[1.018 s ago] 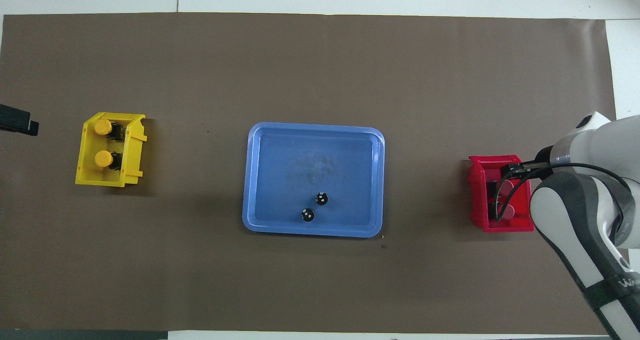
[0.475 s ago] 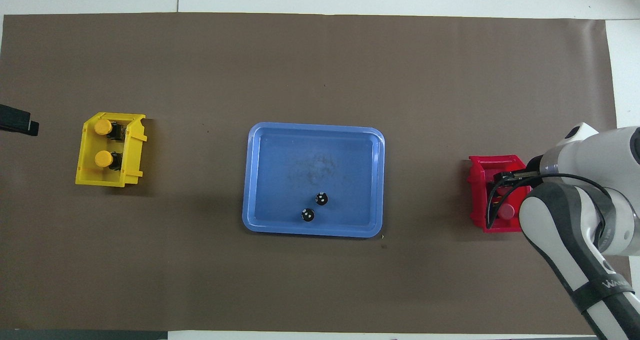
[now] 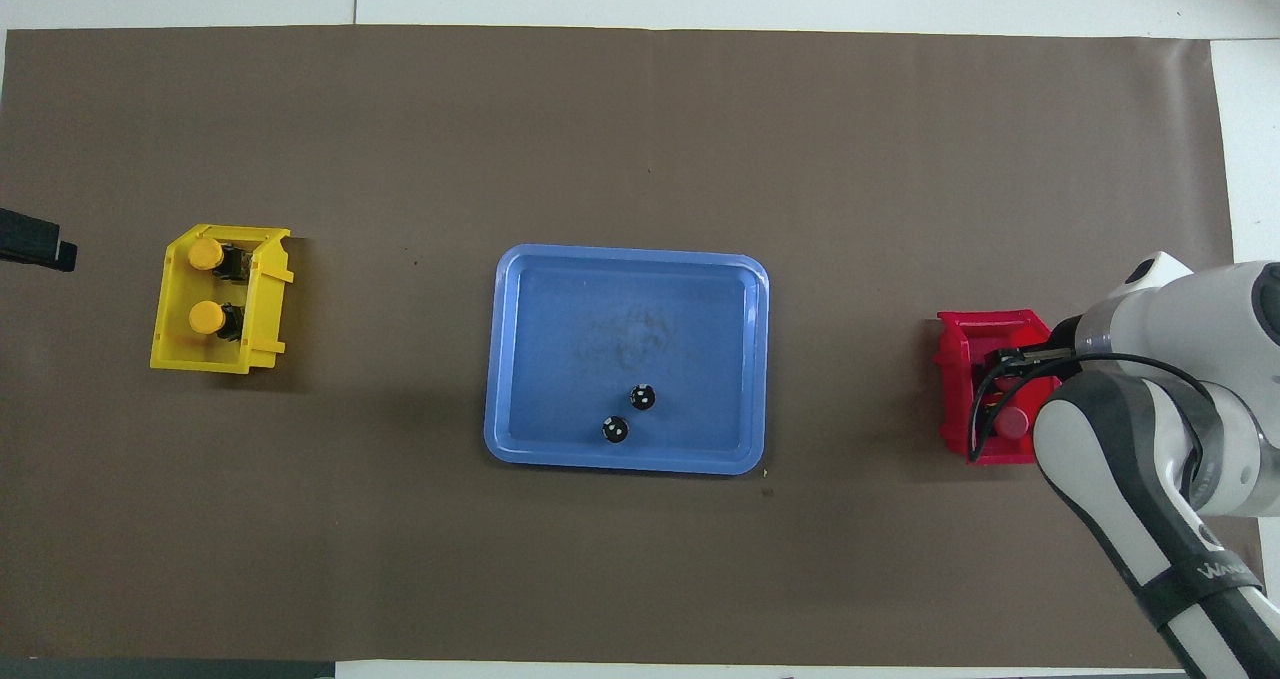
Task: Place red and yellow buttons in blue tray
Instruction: 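Reach the right gripper into the red bin and grasp a red button, then carry the red button over the tray while the left gripper reaches the yellow bin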
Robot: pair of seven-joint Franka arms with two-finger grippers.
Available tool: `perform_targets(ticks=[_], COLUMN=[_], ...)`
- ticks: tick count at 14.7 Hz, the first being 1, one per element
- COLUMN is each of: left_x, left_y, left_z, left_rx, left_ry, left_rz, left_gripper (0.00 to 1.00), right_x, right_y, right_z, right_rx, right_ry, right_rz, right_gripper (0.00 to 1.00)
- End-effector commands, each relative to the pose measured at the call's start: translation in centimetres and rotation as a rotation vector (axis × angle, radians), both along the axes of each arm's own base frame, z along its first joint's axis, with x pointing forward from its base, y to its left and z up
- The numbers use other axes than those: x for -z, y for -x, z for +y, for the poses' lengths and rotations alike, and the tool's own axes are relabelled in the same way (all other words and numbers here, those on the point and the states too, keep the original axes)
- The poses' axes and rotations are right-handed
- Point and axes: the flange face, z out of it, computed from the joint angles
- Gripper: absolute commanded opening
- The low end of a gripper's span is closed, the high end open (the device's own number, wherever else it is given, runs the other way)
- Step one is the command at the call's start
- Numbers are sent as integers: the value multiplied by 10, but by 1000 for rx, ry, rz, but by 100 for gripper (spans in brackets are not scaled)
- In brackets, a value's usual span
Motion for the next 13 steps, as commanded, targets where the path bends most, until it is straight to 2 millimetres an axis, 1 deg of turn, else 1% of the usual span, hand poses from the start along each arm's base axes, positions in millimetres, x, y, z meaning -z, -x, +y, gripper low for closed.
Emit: perform_targets(ticks=[1, 3, 6, 9, 10, 12, 13], left_x=[-2, -1, -2, -2, -1, -1, -2], left_y=[9, 9, 8, 8, 8, 8, 8], left_z=[1, 1, -2, -7, -8, -10, -10], left_rx=[-1, -1, 3, 13, 20, 29, 28], left_ry=[-2, -2, -2, -3, -2, -2, -2], left_rz=[5, 5, 2, -1, -4, -4, -5], left_gripper=[100, 100, 100, 100, 100, 100, 100], right_x=[0, -1, 1, 4, 4, 3, 1], right_y=[10, 10, 11, 13, 13, 12, 10], right_z=[1, 1, 1, 1, 1, 1, 1], right_rx=[-12, -12, -14, -29, -41, -46, -50], right_ry=[-12, -12, -12, -12, -13, -13, -12], right_rz=[-22, -23, -20, -25, -24, -27, -27], right_gripper=[55, 55, 51, 44, 40, 25, 21])
